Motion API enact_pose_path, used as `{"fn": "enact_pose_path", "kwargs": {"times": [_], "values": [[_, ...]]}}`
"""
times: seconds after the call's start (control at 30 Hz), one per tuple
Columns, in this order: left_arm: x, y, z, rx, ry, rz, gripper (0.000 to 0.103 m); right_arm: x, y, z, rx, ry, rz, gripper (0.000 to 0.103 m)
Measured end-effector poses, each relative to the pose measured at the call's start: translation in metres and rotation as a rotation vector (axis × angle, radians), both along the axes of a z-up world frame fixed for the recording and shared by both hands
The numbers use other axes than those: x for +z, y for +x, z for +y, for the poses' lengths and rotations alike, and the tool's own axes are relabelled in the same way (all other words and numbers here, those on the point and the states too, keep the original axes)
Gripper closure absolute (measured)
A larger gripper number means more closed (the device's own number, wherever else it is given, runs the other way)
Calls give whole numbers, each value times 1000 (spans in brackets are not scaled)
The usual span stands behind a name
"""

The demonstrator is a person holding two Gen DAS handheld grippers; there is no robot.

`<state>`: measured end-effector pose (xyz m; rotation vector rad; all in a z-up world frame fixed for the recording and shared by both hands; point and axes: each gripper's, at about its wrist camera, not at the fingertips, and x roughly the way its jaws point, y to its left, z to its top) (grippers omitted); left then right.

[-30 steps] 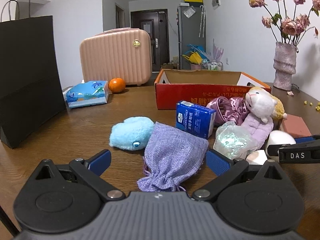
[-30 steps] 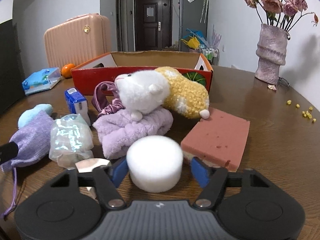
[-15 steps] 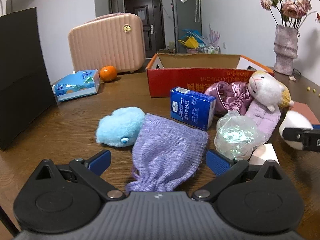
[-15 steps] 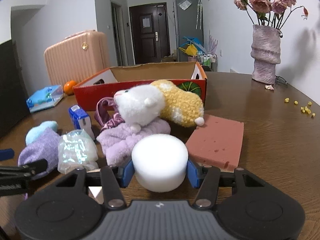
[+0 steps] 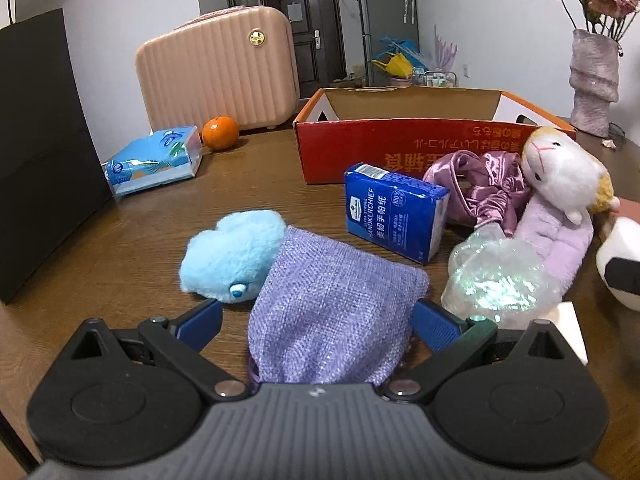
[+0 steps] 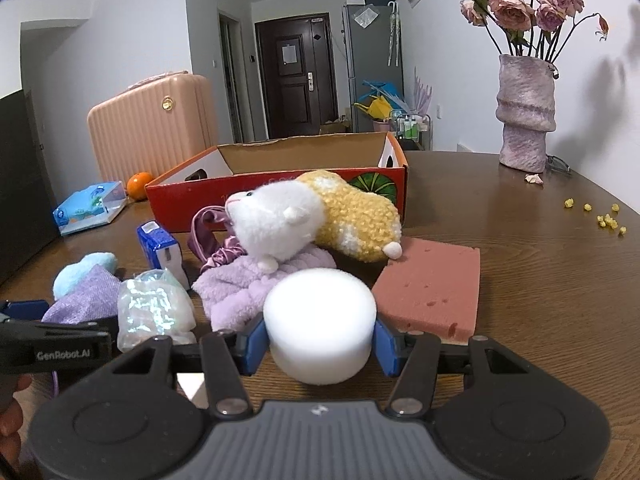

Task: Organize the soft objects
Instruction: 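Close the left gripper on the purple sachet while the right gripper grips the white sponge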

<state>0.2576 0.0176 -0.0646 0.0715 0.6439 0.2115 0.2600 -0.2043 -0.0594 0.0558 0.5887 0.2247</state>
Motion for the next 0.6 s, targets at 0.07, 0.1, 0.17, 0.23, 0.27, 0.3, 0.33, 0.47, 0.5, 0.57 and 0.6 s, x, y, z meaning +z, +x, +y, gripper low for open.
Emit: {"fn": "enact_pose_path", "kwargs": {"times": [0.07, 0.1, 0.17, 0.23, 0.27, 0.3, 0.33, 0.47, 0.5, 0.57, 0.6], "values": [[0, 3, 2, 5, -10, 2, 0, 0, 0, 0, -1, -1, -1, 49], [0, 4, 3, 8, -17, 4, 0, 0, 0, 0, -1, -1, -2, 49], [0, 7, 4, 9, -25, 11, 0, 0, 0, 0, -1, -1, -2, 49], [0, 8, 5, 12, -22, 6, 1, 0, -1, 0, -1, 1, -3, 49], [0, 7, 4, 11, -21, 2, 3, 0, -1, 0, -3, 2, -4, 49], [1, 7, 4, 8, -22, -2, 9, 0, -1, 0, -4, 2, -4, 49], [1, 6, 4, 6, -23, -4, 15, 0, -1, 0, -4, 2, -4, 49], [2, 4, 4, -15, -42, 4, 28, 0, -1, 0, -4, 2, -4, 49], [2, 3, 4, -19, -43, 4, 32, 0, -2, 0, -5, 2, -5, 49], [2, 1, 4, -23, -38, 1, 39, 1, -2, -1, -8, 2, -6, 49], [2, 0, 4, -29, -40, -2, 42, 1, -2, -1, -8, 3, -6, 49]]}}
